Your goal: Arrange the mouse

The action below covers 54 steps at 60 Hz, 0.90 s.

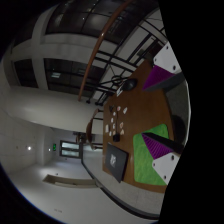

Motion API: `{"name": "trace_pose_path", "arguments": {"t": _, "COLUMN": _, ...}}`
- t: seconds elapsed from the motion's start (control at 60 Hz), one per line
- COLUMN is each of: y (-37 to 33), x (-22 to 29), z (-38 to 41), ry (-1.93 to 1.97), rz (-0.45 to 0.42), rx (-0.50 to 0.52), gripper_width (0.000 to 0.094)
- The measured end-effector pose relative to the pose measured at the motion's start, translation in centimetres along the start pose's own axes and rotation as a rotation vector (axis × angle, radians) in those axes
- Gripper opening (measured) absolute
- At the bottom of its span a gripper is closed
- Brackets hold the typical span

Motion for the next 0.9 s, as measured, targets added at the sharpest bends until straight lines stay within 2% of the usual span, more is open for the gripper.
{"name": "trace_pose_path", "arguments": {"t": 0.217, "y": 5.7, "x": -0.3, "z": -5.9, "ry": 0.03, "rz": 0.054, "rx": -0.047, "gripper_width": 0.0843}}
{"name": "trace_pose_path", "arguments": {"t": 0.417, "y": 16.2, "x": -1.4, "z": -15.6, "ry": 0.041, "rz": 0.116, "rx": -0.093, "gripper_width": 0.0843}}
{"name": "trace_pose_path", "arguments": {"t": 0.5, "y": 20.6, "x": -2.8, "z": -19.2, "ry": 0.063, "rz": 0.17, "rx": -0.109, "gripper_width": 0.0842}}
{"name": "trace_pose_path", "arguments": {"t": 0.65, "y": 27.0, "x": -3.3, "z": -21.4, "ry": 0.074, "rz": 0.175, "rx": -0.003, "gripper_width": 0.0841}}
{"name": "trace_pose_path", "arguments": {"t": 0.9, "y": 32.6, "x": -1.8, "z": -23.8, "ry": 0.089, "rz": 0.158, "rx": 0.053, "gripper_width": 0.0842}}
Point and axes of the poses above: the point between the fingertips, and its own axes, seen from behind it with the camera up: z to the left, x up, y forward, the way the camera looks, the point moved 9 cm from there along -y, backward, against the way the camera looks, and after that the axes turned 7 degrees about x, right-handed, at the moved point
